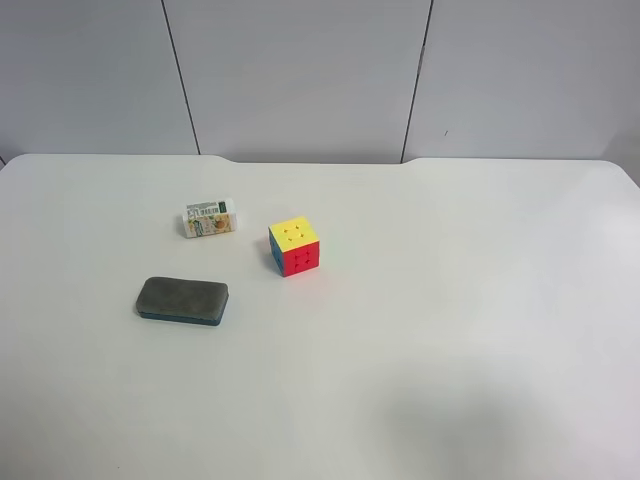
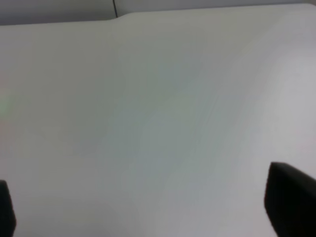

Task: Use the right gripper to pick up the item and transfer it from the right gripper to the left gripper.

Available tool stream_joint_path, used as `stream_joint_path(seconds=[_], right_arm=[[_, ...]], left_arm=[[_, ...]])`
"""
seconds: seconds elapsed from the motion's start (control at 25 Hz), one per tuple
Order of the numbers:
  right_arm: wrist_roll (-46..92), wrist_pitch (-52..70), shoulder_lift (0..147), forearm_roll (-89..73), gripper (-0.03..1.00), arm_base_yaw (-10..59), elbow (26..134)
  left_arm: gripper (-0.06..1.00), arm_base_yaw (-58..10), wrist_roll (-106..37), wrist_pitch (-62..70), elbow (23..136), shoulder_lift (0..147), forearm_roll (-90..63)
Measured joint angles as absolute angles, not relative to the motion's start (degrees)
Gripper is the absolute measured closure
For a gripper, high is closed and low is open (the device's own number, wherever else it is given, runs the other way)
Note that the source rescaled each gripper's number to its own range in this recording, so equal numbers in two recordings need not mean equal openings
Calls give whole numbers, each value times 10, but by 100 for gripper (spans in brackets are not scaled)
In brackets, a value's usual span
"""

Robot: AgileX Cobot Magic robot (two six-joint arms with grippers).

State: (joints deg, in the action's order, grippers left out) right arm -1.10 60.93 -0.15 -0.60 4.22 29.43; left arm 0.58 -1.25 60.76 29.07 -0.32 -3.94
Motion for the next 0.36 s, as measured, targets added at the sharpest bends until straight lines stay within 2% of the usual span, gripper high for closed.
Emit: stream_joint_path(seconds=[0.36], right_arm=[[-11,609,-1,-6,-3,42,294]], left_arm=[[-6,6,-13,608,291,-3,-39]])
